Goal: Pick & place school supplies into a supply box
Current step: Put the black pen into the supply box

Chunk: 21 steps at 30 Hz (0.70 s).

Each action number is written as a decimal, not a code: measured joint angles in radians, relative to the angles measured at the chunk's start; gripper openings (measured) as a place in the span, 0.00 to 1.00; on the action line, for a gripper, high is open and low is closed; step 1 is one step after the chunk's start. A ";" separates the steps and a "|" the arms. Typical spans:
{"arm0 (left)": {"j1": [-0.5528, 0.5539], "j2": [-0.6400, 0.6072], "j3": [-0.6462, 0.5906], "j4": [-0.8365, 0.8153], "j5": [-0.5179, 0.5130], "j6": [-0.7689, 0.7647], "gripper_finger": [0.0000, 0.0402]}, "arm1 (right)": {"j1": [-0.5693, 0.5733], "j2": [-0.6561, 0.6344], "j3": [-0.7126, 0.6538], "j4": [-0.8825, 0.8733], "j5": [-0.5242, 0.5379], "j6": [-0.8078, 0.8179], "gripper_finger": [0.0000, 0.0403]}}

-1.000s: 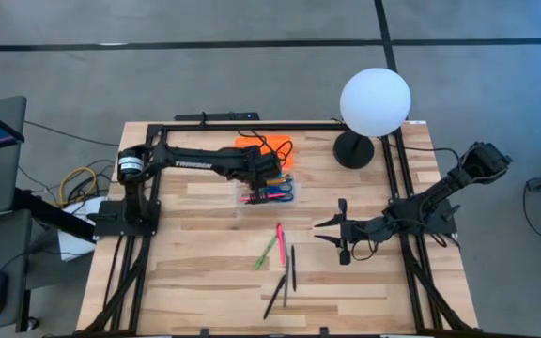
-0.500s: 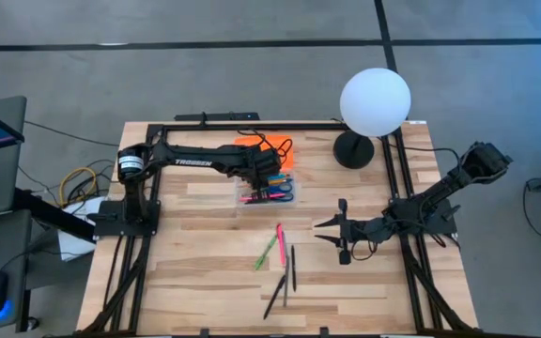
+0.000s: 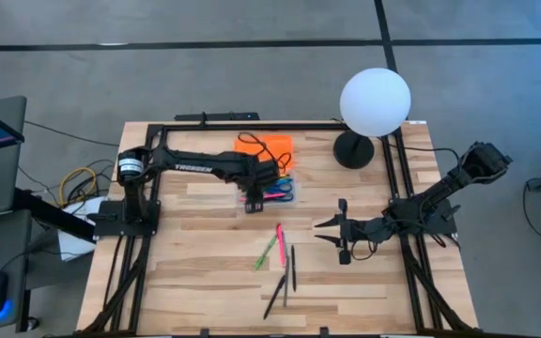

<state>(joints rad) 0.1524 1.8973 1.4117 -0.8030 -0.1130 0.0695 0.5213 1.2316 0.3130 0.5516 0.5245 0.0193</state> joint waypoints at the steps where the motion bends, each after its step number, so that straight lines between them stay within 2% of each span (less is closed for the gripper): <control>1: -0.017 0.000 0.000 -0.023 -0.001 -0.002 0.37 | 0.000 0.000 0.000 0.000 -0.001 0.008 0.29; 16: -0.306 -0.009 -0.003 -0.056 -0.131 -0.038 0.37 | 0.000 0.000 0.000 -0.031 -0.003 0.145 0.29; 21: -0.372 -0.086 -0.100 0.001 -0.149 -0.102 0.37 | 0.001 0.062 0.000 -0.015 -0.004 0.184 0.29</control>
<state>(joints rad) -0.2196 1.8112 1.3118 -0.8020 -0.2621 -0.0322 0.5226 1.2932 0.3131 0.5364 0.5209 0.2029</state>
